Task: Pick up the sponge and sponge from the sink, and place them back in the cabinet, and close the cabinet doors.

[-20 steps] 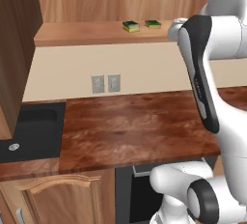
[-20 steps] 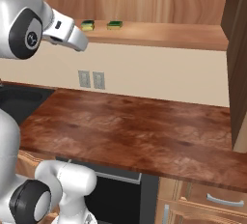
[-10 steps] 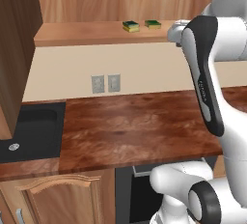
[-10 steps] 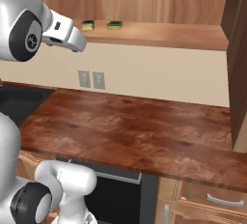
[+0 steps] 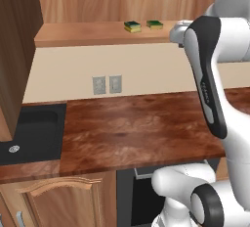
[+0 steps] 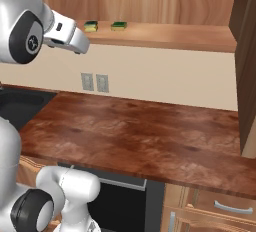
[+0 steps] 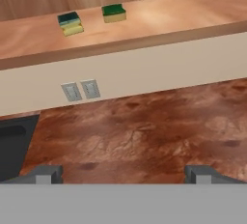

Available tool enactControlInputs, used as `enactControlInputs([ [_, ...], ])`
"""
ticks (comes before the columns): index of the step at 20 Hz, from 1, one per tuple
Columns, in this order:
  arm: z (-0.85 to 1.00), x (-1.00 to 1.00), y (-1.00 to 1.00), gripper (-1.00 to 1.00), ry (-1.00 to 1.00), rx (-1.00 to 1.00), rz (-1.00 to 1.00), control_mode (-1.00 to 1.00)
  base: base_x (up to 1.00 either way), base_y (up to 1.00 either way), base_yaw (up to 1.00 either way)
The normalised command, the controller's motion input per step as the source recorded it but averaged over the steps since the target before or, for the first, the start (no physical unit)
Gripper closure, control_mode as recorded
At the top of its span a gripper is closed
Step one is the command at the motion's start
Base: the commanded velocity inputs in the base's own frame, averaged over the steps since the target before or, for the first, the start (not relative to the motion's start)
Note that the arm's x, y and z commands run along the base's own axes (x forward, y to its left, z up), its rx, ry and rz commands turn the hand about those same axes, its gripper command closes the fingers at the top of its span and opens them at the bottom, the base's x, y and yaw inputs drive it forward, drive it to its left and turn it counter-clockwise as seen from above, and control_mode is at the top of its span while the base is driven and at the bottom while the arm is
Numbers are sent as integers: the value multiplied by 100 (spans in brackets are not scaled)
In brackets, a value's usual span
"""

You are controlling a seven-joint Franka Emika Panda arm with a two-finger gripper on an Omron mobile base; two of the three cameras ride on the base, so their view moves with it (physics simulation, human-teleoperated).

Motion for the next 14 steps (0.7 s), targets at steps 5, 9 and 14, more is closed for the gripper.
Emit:
enactControlInputs([
  [5, 0, -3, 1, -100, 0, 0, 0, -100, 0, 0, 0],
  [9, 0, -6, 2, -100, -2, 0, 0, -100, 0, 0, 0],
  [14, 0, -25, -4, -100, -14, 0, -8, -100, 0, 0, 0],
])
